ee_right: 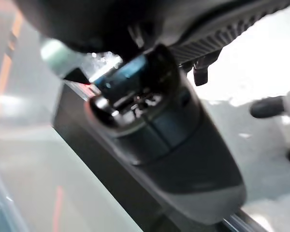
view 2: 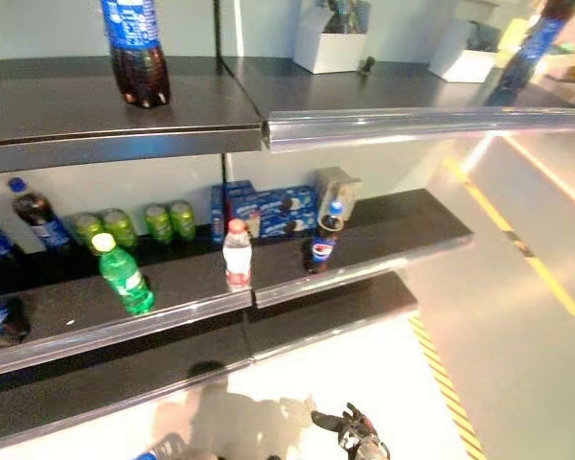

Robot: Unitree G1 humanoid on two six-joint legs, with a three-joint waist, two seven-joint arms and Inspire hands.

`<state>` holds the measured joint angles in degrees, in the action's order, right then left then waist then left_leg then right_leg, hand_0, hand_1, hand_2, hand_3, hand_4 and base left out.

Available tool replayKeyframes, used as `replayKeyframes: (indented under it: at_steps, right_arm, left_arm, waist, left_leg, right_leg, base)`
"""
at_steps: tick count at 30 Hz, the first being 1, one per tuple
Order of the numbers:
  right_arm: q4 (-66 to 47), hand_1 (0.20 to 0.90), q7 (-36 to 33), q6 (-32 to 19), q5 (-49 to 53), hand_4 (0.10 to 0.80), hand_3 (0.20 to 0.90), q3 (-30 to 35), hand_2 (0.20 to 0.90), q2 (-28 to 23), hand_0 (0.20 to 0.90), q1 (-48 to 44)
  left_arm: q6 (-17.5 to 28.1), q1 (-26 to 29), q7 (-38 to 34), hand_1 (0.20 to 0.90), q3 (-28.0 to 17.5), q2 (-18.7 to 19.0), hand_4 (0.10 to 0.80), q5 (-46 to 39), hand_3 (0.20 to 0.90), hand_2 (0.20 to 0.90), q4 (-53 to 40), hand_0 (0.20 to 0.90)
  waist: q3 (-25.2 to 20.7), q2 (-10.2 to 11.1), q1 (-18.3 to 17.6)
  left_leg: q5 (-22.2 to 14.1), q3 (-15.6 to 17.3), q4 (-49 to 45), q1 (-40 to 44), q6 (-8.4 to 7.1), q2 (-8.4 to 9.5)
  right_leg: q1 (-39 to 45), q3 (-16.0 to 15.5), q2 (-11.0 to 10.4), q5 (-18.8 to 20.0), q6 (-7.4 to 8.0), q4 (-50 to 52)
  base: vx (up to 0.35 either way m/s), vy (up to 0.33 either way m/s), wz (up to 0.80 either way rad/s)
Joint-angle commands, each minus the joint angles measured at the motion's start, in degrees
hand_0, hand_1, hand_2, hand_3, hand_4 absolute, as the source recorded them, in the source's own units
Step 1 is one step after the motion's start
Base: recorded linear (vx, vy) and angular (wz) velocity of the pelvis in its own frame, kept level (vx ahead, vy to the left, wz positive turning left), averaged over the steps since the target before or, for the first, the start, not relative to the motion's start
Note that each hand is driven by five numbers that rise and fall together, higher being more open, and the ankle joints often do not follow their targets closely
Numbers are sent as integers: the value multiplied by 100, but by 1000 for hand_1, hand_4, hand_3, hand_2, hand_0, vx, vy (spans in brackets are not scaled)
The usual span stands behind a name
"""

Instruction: Pick up the drink and place into the basket.

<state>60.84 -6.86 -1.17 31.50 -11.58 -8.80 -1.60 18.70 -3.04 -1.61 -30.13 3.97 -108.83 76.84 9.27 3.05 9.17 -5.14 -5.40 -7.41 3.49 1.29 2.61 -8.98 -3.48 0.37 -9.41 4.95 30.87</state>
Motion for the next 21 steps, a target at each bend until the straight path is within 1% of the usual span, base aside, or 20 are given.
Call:
replayKeyframes:
  at_steps: [1, 2, 3, 4, 5, 6, 7, 8, 9, 10, 11, 12, 13, 14, 15, 16, 17, 18, 20, 21]
  right_arm:
    - [-376, 900, -238, -445, 354, 800, 900, -6, 900, -20, 900, -127]
    - [-319, 900, -176, -464, 341, 800, 900, 2, 900, 6, 900, -128]
    - [-282, 900, -148, -501, 351, 800, 900, 13, 900, -12, 900, -115]
    - [-311, 900, -155, -517, 371, 800, 900, -41, 900, -91, 900, -102]
    - [-320, 900, -81, -452, 279, 800, 900, -68, 900, -136, 900, -125]
    - [-299, 900, -54, -393, 289, 800, 900, -121, 900, -176, 900, -186]
    - [-372, 900, -66, -263, 288, 800, 900, -202, 900, -214, 900, -262]
    - [-465, 900, -53, -237, 286, 800, 900, -276, 900, -256, 900, -301]
    - [-548, 900, -31, -207, 265, 800, 900, -314, 900, -289, 900, -302]
    - [-739, 900, -254, -154, 463, 800, 900, -253, 900, -320, 900, -177]
    - [-782, 900, -310, -160, 533, 800, 900, -209, 900, -334, 900, -113]
    - [-796, 900, -344, -210, 589, 800, 900, -133, 900, -350, 900, -45]
    - [-699, 900, -278, -342, 656, 800, 900, 12, 900, -433, 900, 20]
    - [-654, 900, -212, -370, 649, 800, 900, 63, 900, -457, 900, 26]
    - [-637, 900, -191, -382, 649, 800, 900, 86, 900, -464, 900, 22]
    - [-606, 900, -140, -393, 640, 800, 900, 134, 900, -477, 900, 28]
    - [-555, 900, -61, -405, 633, 800, 900, 243, 900, -491, 900, 65]
    - [-554, 900, -60, -405, 633, 800, 900, 243, 900, -491, 900, 64]
    - [-386, 900, 66, -482, 677, 800, 900, 412, 900, -420, 900, 152]
    - [-322, 900, 96, -518, 646, 800, 900, 445, 900, -382, 900, 158]
  left_arm:
    - [978, -174, 640, 300, 253, 902, 100, 436, 200, 300, -456, 300]
    - [1037, 25, 797, 300, 375, 851, 100, 283, 200, 300, -411, 300]
    - [1039, 139, 812, 300, 491, 833, 100, 287, 200, 300, -463, 300]
    - [1083, 335, 747, 300, 835, 769, 100, 309, 200, 300, -658, 300]
    - [1151, 390, 729, 300, 955, 708, 100, 339, 200, 300, -770, 300]
    - [1231, 444, 779, 300, 1037, 599, 100, 588, 200, 300, -908, 300]
    - [1367, 458, 693, 300, 1183, 458, 100, 907, 200, 300, -1211, 300]
    - [1441, 450, 516, 300, 1342, 387, 100, 1038, 200, 300, -1491, 300]
    - [1454, 432, 310, 300, 1421, 341, 100, 1193, 200, 300, -1683, 300]
    - [1343, 439, -28, 300, 1623, 319, 100, 1624, 200, 300, -1872, 300]
    - [1280, 445, -143, 300, 1690, 314, 100, 1807, 200, 300, -1920, 300]
    - [1191, 469, -214, 300, 1735, 288, 100, 1978, 200, 300, -1948, 300]
    - [1095, 437, -303, 300, 1966, 272, 100, 1972, 200, 300, -2008, 300]
    - [1089, 403, -321, 300, 1998, 242, 100, 1955, 200, 300, -2023, 300]
    - [1078, 386, -312, 300, 1998, 225, 100, 1962, 200, 300, -2029, 300]
    - [1064, 339, -308, 300, 1996, 198, 100, 1979, 200, 300, -2035, 300]
    - [1040, 252, -315, 300, 1960, 173, 100, 2090, 200, 300, -2026, 300]
    - [1040, 253, -317, 300, 1959, 173, 100, 2092, 200, 300, -2028, 300]
    - [957, 148, -285, 300, 1868, 156, 100, 2339, 200, 300, -1922, 300]
    - [920, 133, -249, 300, 1837, 157, 100, 2392, 200, 300, -1872, 300]
  waist:
    - [-192, -140, -262]
    - [-204, -170, -326]
    - [-175, -191, -377]
    - [-159, -239, -475]
    - [-166, -207, -450]
    - [-154, -110, -347]
    - [-101, -59, -270]
    - [-52, -45, -216]
    - [-8, -32, -185]
    - [59, -8, -242]
    - [83, 15, -289]
    - [63, 40, -384]
    - [33, 102, -515]
    - [16, 113, -551]
    - [-6, 121, -567]
    - [-14, 120, -594]
    - [-63, 126, -661]
    - [-77, 133, -668]
    - [-194, 89, -762]
    - [-215, 71, -782]
  left_leg:
    - [382, -725, 120, -475, 230, 335]
    - [400, -924, 110, -514, 149, 233]
    - [404, -1016, 151, -491, 91, 153]
    - [545, -1252, 263, -493, -44, -23]
    - [593, -1277, 264, -530, -134, -119]
    - [619, -1198, 175, -704, -291, -268]
    - [782, -1072, 171, -929, -442, -502]
    - [945, -944, 245, -1010, -527, -705]
    - [1069, -809, 301, -1065, -586, -855]
    - [1142, -201, 141, -1259, -569, -923]
    - [1089, 84, -29, -1315, -547, -923]
    - [1011, 554, -249, -1383, -502, -942]
    - [556, 1024, -726, -1267, -355, -761]
    - [405, 1082, -829, -1197, -299, -656]
    - [382, 1090, -865, -1185, -277, -596]
    - [233, 1116, -991, -1108, -236, -499]
    - [16, 1196, -1113, -931, -170, -334]
    - [40, 1193, -1097, -948, -168, -325]
    - [-119, 1291, -1085, -659, -173, -142]
    - [-162, 1304, -1040, -586, -171, -93]
  right_leg:
    - [179, 381, 163, 972, -5, -162]
    - [326, 485, -322, 1001, 101, -537]
    - [518, 723, -387, 770, 61, -915]
    - [800, 1052, -277, 513, -81, -1541]
    - [953, 972, -307, 479, -113, -1848]
    - [1170, 808, -391, 519, -121, -2286]
    - [1367, 740, -343, 590, -164, -2587]
    - [1411, 603, -310, 636, -194, -2680]
    - [1467, 486, -287, 663, -218, -2752]
    - [1611, 191, -288, 708, -267, -2845]
    - [1668, 51, -311, 708, -286, -2884]
    - [1640, -158, -338, 746, -313, -2949]
    - [1551, -499, -451, 830, -327, -3039]
    - [1502, -567, -476, 869, -327, -3056]
    - [1456, -578, -484, 897, -333, -3064]
    - [1433, -598, -485, 916, -336, -3072]
    - [1356, -627, -464, 963, -345, -3085]
    - [1335, -633, -471, 973, -345, -3087]
    - [1241, -691, -367, 1007, -354, -3110]
    - [1239, -710, -344, 1012, -345, -3109]
  base:
    - [-75, -416, 156]
    - [-59, -371, 205]
    - [-111, -492, 267]
    - [-88, -443, 239]
    - [-181, -533, 190]
    - [-238, -579, 139]
    - [-279, -618, 68]
    - [-277, -542, 25]
    - [-290, -445, 19]
    - [-272, -341, 55]
    - [-300, -260, 104]
    - [-340, -167, 155]
    - [-324, -123, 152]
    - [-237, -73, 134]
    - [-119, -30, 86]
    - [-130, -22, 67]
    - [-110, -13, 47]
    - [-115, -25, 47]
    - [-80, -23, 61]
    - [-62, 9, 104]
